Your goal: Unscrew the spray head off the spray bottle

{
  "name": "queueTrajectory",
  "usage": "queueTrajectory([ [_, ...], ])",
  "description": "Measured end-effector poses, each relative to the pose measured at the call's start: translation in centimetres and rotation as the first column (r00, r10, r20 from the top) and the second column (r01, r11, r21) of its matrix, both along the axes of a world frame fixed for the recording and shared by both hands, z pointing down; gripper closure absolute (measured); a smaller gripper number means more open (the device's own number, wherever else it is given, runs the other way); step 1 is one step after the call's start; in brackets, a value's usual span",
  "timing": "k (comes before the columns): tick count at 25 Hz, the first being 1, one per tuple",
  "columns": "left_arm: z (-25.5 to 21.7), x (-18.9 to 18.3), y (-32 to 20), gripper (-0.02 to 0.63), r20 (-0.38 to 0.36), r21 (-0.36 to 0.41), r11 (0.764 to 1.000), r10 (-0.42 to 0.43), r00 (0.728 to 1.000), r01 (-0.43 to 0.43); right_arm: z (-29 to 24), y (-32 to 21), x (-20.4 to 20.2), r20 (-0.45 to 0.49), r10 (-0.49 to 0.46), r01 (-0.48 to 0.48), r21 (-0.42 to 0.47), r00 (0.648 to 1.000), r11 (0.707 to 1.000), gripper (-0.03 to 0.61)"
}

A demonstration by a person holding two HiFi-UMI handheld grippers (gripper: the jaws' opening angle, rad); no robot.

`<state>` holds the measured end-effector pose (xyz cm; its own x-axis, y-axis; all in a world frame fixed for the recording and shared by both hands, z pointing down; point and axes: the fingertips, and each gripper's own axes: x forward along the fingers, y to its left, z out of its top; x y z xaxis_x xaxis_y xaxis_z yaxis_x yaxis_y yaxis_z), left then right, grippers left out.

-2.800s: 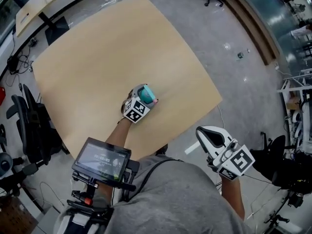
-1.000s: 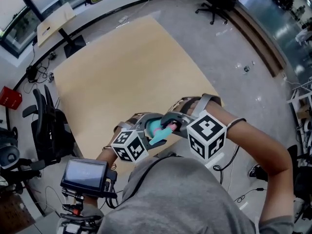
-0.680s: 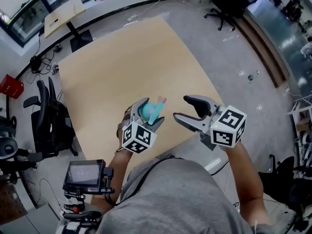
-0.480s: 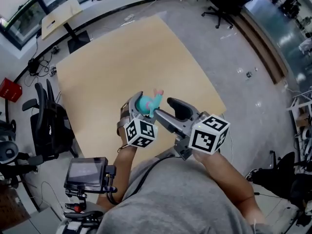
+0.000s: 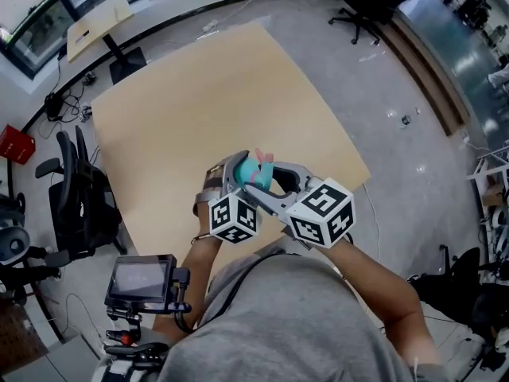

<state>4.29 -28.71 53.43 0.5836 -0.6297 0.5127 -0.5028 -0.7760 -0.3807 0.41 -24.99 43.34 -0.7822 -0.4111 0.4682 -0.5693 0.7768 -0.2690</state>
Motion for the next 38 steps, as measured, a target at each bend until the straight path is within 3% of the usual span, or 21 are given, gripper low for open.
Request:
queueTrajectory([
  [2, -0.7, 1.1, 2.4, 0.232, -0.065, -0.028, 0.984, 0.173, 0.983, -0.175, -0.8, 2.3, -0.5, -0.027, -0.22, 0.221, 0.039, 0.975, 0.975, 0.39],
  [3, -1.4, 1.8, 4.0, 0.232, -0.092, -0.03, 0.957, 0.284, 0.954, -0.288, -1.4, 3.7, -0.5, -0.045, -0.35, 0.352, 0.057, 0.936, 0.934, 0.401],
  [4, -2.0, 2.4, 5.8, 0.232, -0.105, -0.025, 0.915, 0.397, 0.912, -0.402, -2.1, 5.1, -0.3, -0.074, -0.481, 0.486, 0.079, 0.873, 0.87, 0.412],
  [6, -2.8, 2.7, 9.0, 0.232, -0.097, -0.022, 0.81, 0.582, 0.808, -0.586, -2.8, 7.9, 0.2, -0.152, -0.689, 0.705, 0.111, 0.709, 0.701, 0.42],
  [9, -3.3, 1.8, 12.2, 0.231, -0.081, -0.074, 0.68, 0.725, 0.684, -0.73, -3.1, 10.8, 0.9, -0.216, -0.847, 0.874, 0.137, 0.485, 0.466, 0.437],
  [11, -3.4, 2.0, 13.5, 0.231, -0.078, -0.105, 0.626, 0.769, 0.634, -0.773, -3.2, 12.0, 0.9, -0.226, -0.891, 0.919, 0.122, 0.394, 0.375, 0.437],
  [13, -3.3, 2.3, 14.1, 0.231, -0.08, -0.107, 0.607, 0.784, 0.615, -0.788, -3.1, 12.5, 0.7, -0.239, -0.905, 0.936, 0.095, 0.352, 0.338, 0.44],
  [15, -3.0, 2.4, 13.5, 0.23, -0.084, -0.093, 0.636, 0.761, 0.643, -0.766, -2.7, 11.9, 0.2, -0.242, -0.891, 0.923, 0.094, 0.384, 0.373, 0.442],
  [16, -2.8, 2.4, 12.8, 0.23, -0.092, -0.082, 0.668, 0.734, 0.673, -0.739, -2.6, 11.0, -0.1, -0.234, -0.868, 0.899, 0.105, 0.438, 0.426, 0.442],
  [19, -2.4, 2.2, 9.4, 0.23, -0.152, -0.043, 0.804, 0.582, 0.799, -0.593, -2.4, 6.8, -0.3, -0.191, -0.704, 0.73, 0.2, 0.684, 0.654, 0.361],
  [21, -2.0, 1.3, 6.5, 0.23, -0.188, -0.025, 0.9, 0.423, 0.886, -0.435, -2.3, 4.4, 0.5, -0.112, -0.566, 0.573, 0.269, 0.817, 0.774, 0.326],
  [23, -1.5, -0.1, 3.5, 0.23, -0.209, -0.011, 0.971, 0.232, 0.95, -0.24, -3.2, 2.9, 1.7, 0.09, -0.409, 0.378, 0.244, 0.908, 0.893, 0.316],
  [24, -1.2, -0.9, 2.2, 0.23, -0.215, -0.005, 0.989, 0.14, 0.967, -0.145, -4.1, 2.3, 2.4, 0.242, -0.308, 0.268, 0.186, 0.92, 0.945, 0.316],
  [25, -0.9, -1.7, 1.1, 0.23, -0.215, 0.003, 0.998, 0.061, 0.975, -0.062, -5.1, 1.7, 3.0, 0.405, -0.192, 0.163, 0.105, 0.894, 0.981, 0.313],
  [27, -0.5, -3.2, -0.3, 0.23, -0.194, 0.037, 0.997, -0.055, 0.979, 0.063, -6.6, 0.7, 3.5, 0.635, 0.047, 0.002, -0.075, 0.771, 0.997, 0.302],
  [28, -0.4, -3.8, -0.7, 0.23, -0.175, 0.062, 0.992, -0.094, 0.98, 0.107, -6.7, 0.3, 3.3, 0.668, 0.13, -0.055, -0.133, 0.733, 0.99, 0.302],
  [29, -0.4, -4.2, -1.0, 0.23, -0.156, 0.089, 0.986, -0.123, 0.98, 0.138, -6.3, 0.2, 2.6, 0.652, 0.169, -0.095, -0.147, 0.739, 0.985, 0.302],
  [32, -0.5, -4.1, -1.3, 0.23, -0.086, 0.164, 0.972, -0.154, 0.984, 0.166, -3.5, 0.9, -0.4, 0.405, 0.102, -0.101, -0.026, 0.908, 0.995, 0.302],
  [34, -0.5, -3.7, -1.1, 0.23, -0.034, 0.205, 0.967, -0.149, 0.988, 0.153, -0.9, 1.3, -1.6, 0.179, 0.052, -0.058, 0.029, 0.983, 0.998, 0.302],
  [37, -1.3, -2.9, -0.4, 0.23, -0.008, 0.236, 0.963, -0.128, 0.992, 0.126, 1.2, 1.3, -1.2, -0.056, 0.021, -0.017, 0.079, 0.998, 0.997, 0.311],
  [38, -1.6, -2.7, 0.0, 0.23, -0.015, 0.231, 0.966, -0.111, 0.994, 0.112, 1.2, 1.3, -0.8, -0.089, 0.018, -0.01, 0.089, 0.996, 0.996, 0.361],
])
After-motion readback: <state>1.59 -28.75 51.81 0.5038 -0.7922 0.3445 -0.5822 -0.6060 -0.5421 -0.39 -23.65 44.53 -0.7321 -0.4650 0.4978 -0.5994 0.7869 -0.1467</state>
